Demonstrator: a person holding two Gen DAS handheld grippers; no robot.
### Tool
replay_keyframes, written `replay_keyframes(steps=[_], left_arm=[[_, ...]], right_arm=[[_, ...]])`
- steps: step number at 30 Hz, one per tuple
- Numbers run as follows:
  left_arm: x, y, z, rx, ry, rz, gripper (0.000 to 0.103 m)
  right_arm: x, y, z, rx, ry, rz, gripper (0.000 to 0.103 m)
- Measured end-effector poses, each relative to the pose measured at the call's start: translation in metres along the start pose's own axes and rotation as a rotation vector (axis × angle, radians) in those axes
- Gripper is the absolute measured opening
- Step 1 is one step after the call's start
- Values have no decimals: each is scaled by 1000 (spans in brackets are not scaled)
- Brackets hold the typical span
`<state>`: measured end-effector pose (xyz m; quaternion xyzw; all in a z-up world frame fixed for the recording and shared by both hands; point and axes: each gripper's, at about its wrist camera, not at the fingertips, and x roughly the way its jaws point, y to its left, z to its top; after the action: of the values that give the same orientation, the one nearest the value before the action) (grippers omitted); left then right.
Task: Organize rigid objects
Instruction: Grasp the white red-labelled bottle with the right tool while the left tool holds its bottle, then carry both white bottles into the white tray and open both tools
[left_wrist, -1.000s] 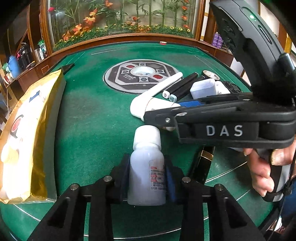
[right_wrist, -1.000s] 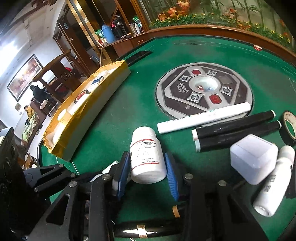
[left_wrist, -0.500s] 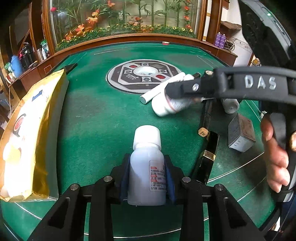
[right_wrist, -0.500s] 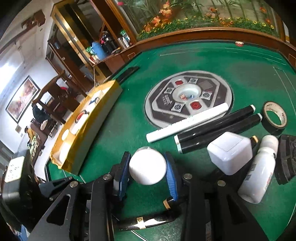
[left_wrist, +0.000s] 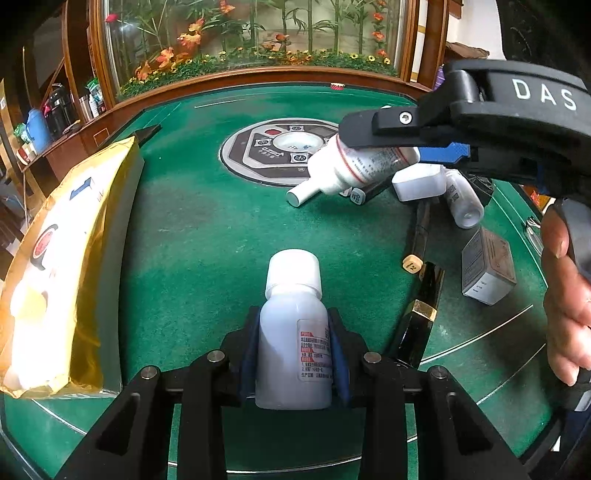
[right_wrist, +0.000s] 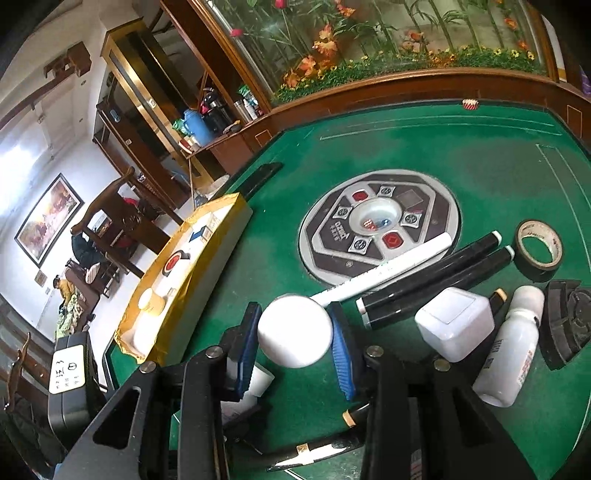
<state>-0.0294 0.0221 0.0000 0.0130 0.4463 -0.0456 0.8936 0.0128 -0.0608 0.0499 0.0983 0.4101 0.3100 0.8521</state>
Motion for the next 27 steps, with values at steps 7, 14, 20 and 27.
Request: replay_keyframes(steps=[7, 14, 20, 27], left_arm=[[-1, 2, -1, -5, -1, -7, 36], [-1, 1, 0, -7, -1, -8, 36], [-3, 7, -1, -38, -9, -41, 36], [-5, 29, -3, -155, -32, -143, 36]], right_arm=[[1, -7, 1, -7, -12, -55, 35], [11, -7, 1, -17, 15, -47, 35], [17, -8, -3, -18, 47, -34, 35], [21, -4, -6, -41, 47, -27, 35]])
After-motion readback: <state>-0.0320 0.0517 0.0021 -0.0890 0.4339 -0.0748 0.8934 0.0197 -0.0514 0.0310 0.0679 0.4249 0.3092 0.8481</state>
